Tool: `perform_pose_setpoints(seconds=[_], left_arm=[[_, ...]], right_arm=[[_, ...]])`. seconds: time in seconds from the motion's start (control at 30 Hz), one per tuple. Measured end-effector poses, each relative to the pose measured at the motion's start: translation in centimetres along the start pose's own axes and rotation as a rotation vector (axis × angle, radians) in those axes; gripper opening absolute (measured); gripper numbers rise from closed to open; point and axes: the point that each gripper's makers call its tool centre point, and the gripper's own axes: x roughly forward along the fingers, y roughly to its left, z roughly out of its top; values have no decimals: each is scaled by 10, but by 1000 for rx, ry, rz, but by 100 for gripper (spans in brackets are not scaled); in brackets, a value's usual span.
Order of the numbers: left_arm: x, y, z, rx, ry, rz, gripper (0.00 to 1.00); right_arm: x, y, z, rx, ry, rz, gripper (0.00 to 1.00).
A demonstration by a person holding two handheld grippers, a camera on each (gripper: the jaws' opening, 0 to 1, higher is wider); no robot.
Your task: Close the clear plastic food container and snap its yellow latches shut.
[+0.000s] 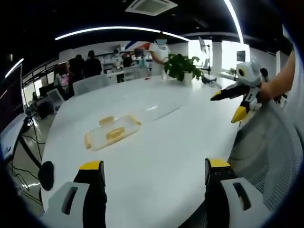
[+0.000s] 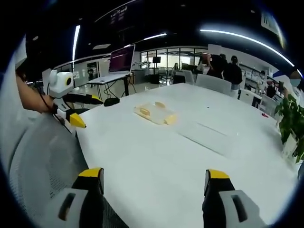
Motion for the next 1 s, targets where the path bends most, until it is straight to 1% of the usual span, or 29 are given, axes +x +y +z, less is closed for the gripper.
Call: perform_pose_setpoints(seconds=[0.2,0.3,0.43,0.67,0.87,1.0], left_arm=[[1,-2,1,1,8,-22,85],[2,-2,1,16,12,-32,85],[3,-1,5,15,3,-40,85],[7,-3,10,67,2,-62,84],[10,2,12,63,-1,-69,83],[12,6,10,66,7,-70,83]], right_arm=[[-1,-2,3,-5,-7,-4,87],[-2,-3,4,-8,-10,-10,87],[-2,-4,5,-12,-8,-14,86],[0,-4,9,-24,-6,-11,86],[4,-6,14,-33,-1,-5,85],[8,-7,16,-40,3,3,84]])
